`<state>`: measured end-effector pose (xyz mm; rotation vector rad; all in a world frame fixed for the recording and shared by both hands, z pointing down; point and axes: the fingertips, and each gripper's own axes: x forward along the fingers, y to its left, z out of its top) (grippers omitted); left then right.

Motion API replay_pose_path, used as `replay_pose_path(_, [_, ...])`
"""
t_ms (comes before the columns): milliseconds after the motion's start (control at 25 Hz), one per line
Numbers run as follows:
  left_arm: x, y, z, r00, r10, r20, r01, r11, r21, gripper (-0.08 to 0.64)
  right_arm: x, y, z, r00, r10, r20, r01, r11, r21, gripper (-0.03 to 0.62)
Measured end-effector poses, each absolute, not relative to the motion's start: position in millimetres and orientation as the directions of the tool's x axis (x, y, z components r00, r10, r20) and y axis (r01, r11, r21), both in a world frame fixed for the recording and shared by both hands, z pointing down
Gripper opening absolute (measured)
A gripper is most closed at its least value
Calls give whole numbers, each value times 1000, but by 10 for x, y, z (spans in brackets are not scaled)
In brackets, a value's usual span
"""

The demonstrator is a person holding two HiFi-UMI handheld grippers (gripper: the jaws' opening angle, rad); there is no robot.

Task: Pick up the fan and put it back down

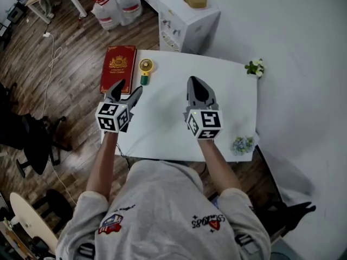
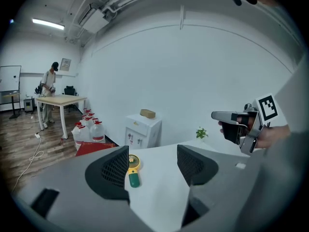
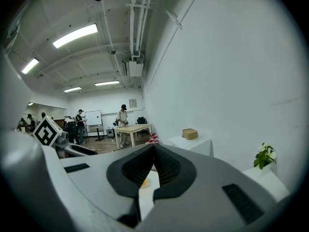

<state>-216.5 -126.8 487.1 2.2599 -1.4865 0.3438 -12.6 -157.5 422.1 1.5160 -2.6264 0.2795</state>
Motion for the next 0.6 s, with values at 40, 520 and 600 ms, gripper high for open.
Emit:
replay_pose_path(40, [-2155,-1304,4925,406,-806,431,-914,-350,207,310,-119,-1583,4261,-498,-848,184,-867,485,-111,-9])
replay_pose_path(520, [-2065,-1775,5617,418,-728,544,-909,-333,252,308,-73,-1697,4775,-490,-825,282,-870,481,-105,-9])
replay_pose_path(600, [-2065,-1860,5734,411,-718,562,-912,-323,255,308,-68,-1718,4835,-490,-821,293,-870,481,-107,-8])
